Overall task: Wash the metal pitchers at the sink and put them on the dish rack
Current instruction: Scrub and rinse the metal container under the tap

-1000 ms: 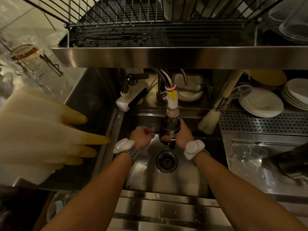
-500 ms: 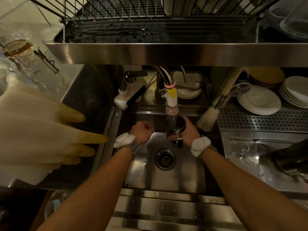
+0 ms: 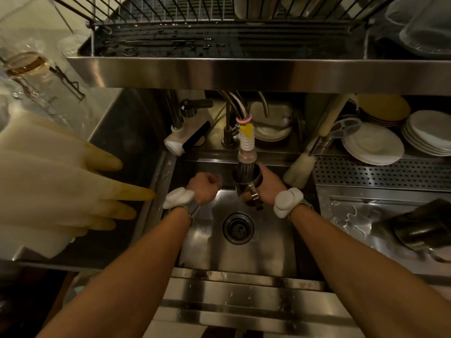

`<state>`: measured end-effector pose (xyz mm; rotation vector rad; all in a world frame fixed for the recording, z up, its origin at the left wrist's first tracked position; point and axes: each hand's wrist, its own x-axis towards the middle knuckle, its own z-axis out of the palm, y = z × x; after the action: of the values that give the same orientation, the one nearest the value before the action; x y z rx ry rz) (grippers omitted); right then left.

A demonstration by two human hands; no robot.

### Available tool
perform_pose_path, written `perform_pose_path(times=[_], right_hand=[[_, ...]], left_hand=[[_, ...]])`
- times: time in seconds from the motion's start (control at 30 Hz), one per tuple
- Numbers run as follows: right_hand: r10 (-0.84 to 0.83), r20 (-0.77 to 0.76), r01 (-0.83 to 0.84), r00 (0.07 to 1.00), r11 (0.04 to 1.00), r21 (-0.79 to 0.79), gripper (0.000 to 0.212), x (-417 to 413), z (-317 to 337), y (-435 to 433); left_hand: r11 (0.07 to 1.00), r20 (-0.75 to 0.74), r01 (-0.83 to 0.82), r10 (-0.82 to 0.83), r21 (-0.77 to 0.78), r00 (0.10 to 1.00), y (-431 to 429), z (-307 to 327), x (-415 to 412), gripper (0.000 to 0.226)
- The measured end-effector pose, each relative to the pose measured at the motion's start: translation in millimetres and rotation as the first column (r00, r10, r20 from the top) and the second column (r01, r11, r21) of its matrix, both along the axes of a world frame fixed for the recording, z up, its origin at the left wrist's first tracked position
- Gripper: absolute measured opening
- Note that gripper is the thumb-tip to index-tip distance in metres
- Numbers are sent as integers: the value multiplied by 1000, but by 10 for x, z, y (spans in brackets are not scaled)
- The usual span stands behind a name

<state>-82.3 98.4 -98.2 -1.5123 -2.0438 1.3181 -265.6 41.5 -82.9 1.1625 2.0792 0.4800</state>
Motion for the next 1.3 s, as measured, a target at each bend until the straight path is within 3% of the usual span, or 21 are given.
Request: perform_pose_path(times=[0.23, 0.47, 0.67, 0.93, 1.03, 1.17, 1.3], right_hand=[[26, 299, -77, 954, 984, 162, 48, 200, 274, 40], [68, 497, -197, 865, 957, 212, 58, 307, 477, 72], [133, 679, -375, 722, 900, 222, 61, 348, 661, 101], [199, 830, -503, 522, 857, 110, 69, 211, 884, 180], [205, 862, -538, 463, 838, 89, 61, 154, 970, 178], [197, 882, -595, 427, 796, 110, 53, 120, 1068, 158], [191, 859, -541, 475, 833, 114, 61, 70, 998, 128]], left_hand=[[995, 12, 90, -89, -47, 996, -73, 145, 89, 27], [993, -11, 110, -110, -48, 994, -98, 267, 172, 27], [995, 9, 92, -92, -37, 996, -156, 248, 131, 27], [997, 50, 79, -78, -17, 996, -208, 212, 110, 26], [997, 71, 77, -76, -9, 995, -196, 214, 101, 28], [997, 99, 75, -75, 4, 992, -192, 232, 130, 30], [999, 132, 52, -53, 13, 990, -226, 227, 124, 30]])
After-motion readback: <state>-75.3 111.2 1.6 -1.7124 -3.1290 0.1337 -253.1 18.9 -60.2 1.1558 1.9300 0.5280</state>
